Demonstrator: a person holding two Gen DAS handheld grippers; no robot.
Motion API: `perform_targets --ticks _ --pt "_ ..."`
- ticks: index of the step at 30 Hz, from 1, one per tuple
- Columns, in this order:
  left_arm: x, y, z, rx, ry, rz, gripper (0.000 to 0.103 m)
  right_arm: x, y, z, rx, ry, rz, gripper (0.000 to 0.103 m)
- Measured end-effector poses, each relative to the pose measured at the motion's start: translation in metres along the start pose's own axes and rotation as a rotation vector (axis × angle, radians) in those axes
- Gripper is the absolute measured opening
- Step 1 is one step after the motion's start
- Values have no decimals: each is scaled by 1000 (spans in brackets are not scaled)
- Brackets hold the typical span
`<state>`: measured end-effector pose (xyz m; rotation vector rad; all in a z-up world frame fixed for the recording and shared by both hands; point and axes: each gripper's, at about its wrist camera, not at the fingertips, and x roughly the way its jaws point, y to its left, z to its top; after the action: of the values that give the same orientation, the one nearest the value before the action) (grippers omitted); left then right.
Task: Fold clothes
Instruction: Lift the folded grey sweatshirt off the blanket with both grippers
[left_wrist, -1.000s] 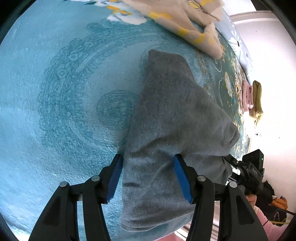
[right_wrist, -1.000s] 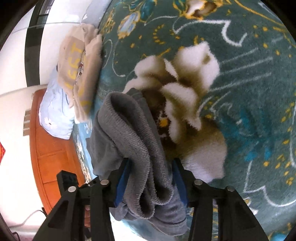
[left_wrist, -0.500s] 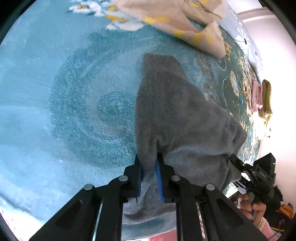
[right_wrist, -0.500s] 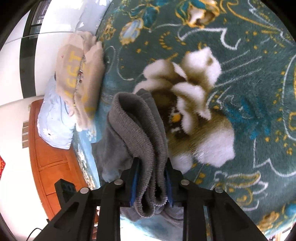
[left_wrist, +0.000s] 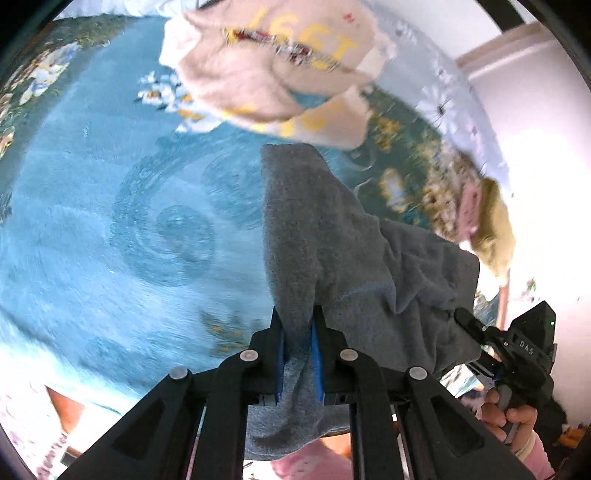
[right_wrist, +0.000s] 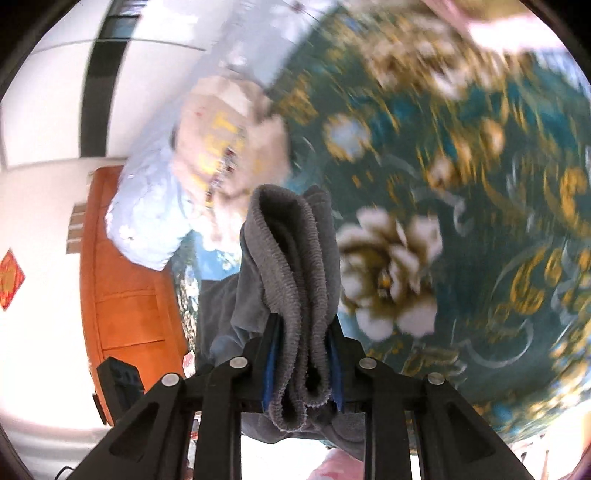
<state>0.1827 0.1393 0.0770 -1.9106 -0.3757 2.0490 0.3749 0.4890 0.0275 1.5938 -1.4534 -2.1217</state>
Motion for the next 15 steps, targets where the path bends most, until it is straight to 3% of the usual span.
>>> perform_targets --ticks 10,15 --pt "-50 -78 28 158 -136 -42 12 -83 43 22 -43 -172 87 25" --pt "-67 -97 36 247 -178 -92 12 -110 64 20 -52 -255 72 25"
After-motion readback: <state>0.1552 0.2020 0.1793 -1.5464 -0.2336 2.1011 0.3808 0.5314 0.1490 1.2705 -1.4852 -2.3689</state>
